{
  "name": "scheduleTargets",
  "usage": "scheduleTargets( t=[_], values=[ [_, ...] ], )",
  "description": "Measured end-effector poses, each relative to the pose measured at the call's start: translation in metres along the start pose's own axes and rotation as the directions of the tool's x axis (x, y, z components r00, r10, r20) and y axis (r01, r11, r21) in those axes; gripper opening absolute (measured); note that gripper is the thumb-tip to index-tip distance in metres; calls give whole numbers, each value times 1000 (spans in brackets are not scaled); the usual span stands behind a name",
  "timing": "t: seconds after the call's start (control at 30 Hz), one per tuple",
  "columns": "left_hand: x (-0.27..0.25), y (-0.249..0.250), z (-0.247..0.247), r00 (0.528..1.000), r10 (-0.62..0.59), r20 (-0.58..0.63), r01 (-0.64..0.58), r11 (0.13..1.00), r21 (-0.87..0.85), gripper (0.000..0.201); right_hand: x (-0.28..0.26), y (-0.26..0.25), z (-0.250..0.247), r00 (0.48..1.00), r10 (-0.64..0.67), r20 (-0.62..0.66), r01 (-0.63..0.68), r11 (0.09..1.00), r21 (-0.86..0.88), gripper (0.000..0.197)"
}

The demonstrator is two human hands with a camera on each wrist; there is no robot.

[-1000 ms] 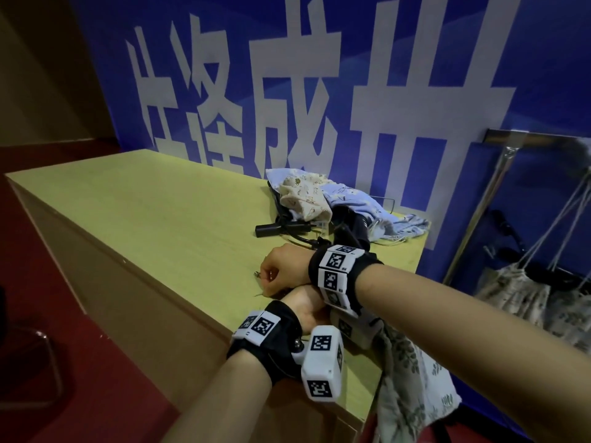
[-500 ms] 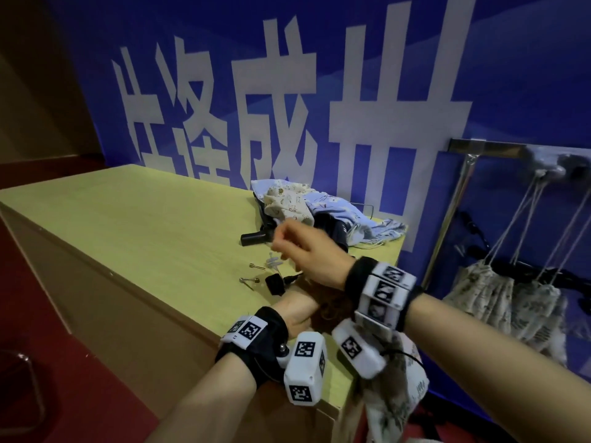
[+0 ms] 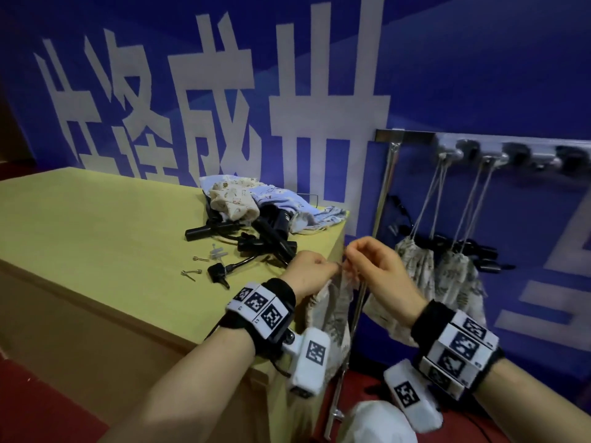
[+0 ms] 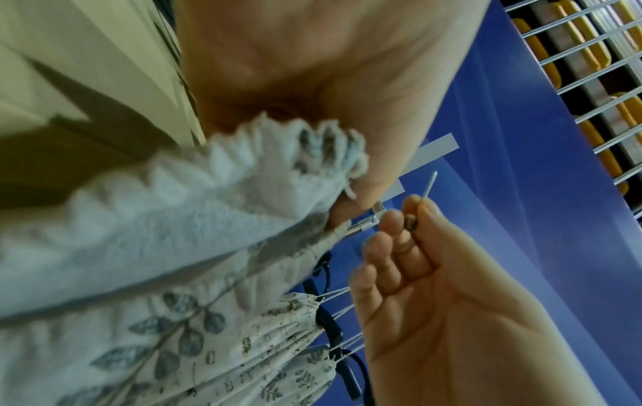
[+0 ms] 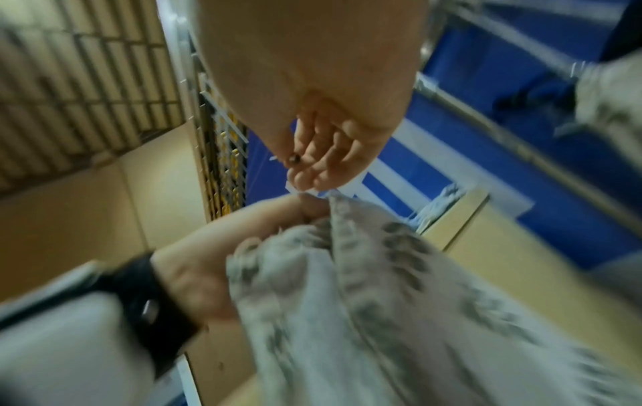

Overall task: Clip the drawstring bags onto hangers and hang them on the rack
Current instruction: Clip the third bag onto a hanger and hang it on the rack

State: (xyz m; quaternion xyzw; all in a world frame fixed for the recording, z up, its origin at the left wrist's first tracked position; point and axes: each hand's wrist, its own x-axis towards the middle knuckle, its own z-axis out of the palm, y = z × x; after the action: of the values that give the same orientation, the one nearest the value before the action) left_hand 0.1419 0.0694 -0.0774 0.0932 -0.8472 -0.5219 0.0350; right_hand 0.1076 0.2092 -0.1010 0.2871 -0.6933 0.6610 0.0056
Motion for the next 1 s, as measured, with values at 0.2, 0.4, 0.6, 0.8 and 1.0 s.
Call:
scheduleTargets(
  t=[0.2, 0.4, 0.6, 0.8, 1.0],
  values=[
    [-1, 18, 15, 968, 197, -155, -210, 975, -71, 27, -29, -14, -7, 994, 90, 58, -94, 993, 74, 16],
    [-9, 45, 12, 922, 338, -189, -332, 941, 62, 24, -40, -25, -13, 998, 13, -67, -14, 1000, -11, 19],
    [-1, 45, 19, 916, 338, -217, -322, 941, 107, 23, -39, -8, -25, 996, 86, -33, -87, 761, -643, 18],
    [0, 32, 19, 923, 346, -168, -321, 934, 156, 27, -40, 27, -51, 997, 70, -28, -51, 352, -935, 23],
    [-3, 17, 15, 926, 346, -150, -320, 931, 173, 25, -37, 23, -61, 1000, 9, 17, 14, 254, -967, 28]
  ],
)
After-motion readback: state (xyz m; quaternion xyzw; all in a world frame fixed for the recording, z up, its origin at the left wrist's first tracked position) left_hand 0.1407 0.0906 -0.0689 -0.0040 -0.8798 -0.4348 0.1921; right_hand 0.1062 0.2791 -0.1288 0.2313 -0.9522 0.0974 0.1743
